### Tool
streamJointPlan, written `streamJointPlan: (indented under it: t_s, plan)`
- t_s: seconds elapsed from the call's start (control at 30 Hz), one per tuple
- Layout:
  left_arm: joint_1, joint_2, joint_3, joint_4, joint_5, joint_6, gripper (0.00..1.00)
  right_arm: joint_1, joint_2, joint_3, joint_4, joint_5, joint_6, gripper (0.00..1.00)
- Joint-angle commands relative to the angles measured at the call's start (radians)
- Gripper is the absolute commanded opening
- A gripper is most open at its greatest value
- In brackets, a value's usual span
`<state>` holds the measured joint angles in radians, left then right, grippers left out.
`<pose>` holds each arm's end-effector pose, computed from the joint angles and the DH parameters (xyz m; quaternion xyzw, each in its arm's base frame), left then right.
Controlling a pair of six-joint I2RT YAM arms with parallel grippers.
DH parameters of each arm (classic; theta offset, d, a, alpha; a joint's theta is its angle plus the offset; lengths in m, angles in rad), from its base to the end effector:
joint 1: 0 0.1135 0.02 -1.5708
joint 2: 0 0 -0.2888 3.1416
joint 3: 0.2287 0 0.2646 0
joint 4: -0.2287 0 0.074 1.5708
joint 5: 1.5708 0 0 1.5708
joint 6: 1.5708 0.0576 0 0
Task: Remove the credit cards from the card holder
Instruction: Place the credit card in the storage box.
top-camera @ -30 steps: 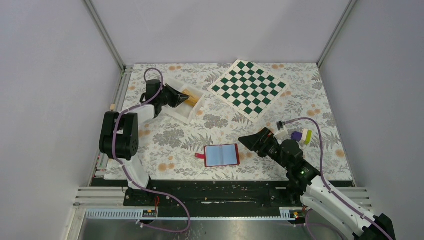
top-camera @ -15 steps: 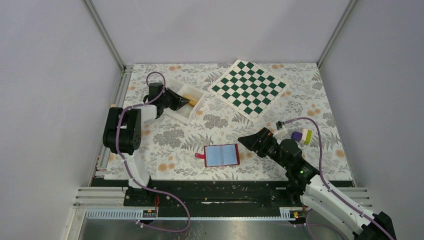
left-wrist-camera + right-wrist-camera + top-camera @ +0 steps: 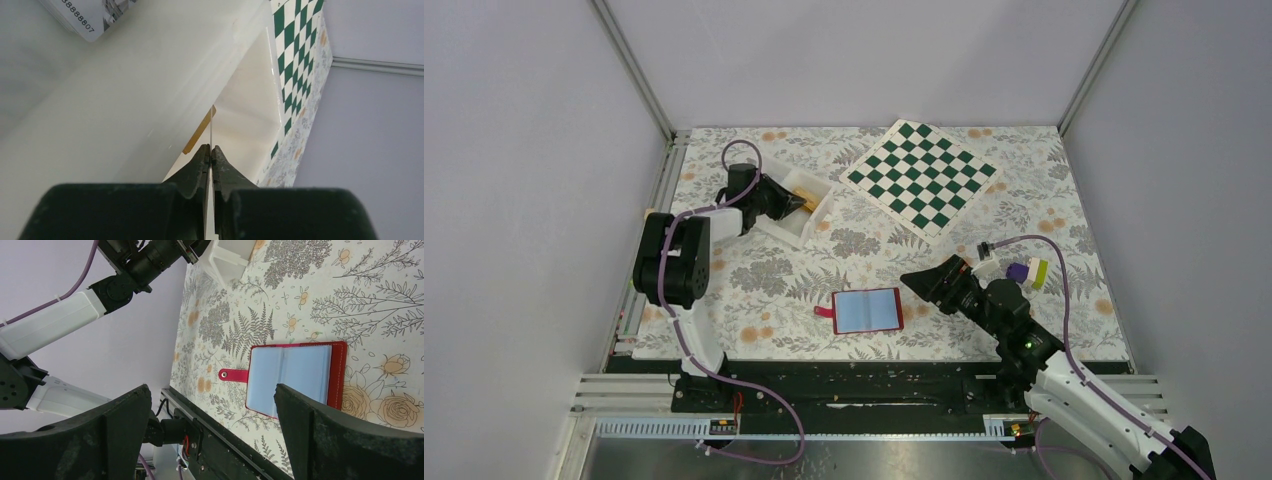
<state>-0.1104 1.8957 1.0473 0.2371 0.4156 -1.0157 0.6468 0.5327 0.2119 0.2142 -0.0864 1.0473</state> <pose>0.4262 -0.0706 0.1608 -0.2940 0.8223 -0.3958 0.2842 0.1289 0.1036 0.2219 0.1195 0.7340 0.5217 0.4182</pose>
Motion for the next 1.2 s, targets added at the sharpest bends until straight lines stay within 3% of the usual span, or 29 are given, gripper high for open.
streamJointPlan:
  t_s: [0.0, 0.27, 0.7, 1.17]
  plan:
    - [-0.022, -0.007, 0.044, -0.031, -0.071, 0.062, 0.03, 0.002, -0.011, 0.015, 0.024, 0.028, 0.001, 1.00]
    - [-0.047, 0.010, 0.076, -0.078, -0.135, 0.094, 0.06, 0.003, -0.017, 0.014, 0.022, 0.023, 0.002, 1.00]
    - [-0.055, 0.005, 0.128, -0.197, -0.218, 0.164, 0.20, 0.003, -0.021, 0.016, 0.014, 0.025, -0.001, 1.00]
    - [-0.066, -0.008, 0.132, -0.203, -0.213, 0.178, 0.28, 0.004, -0.022, 0.019, 0.000, 0.024, 0.002, 0.99]
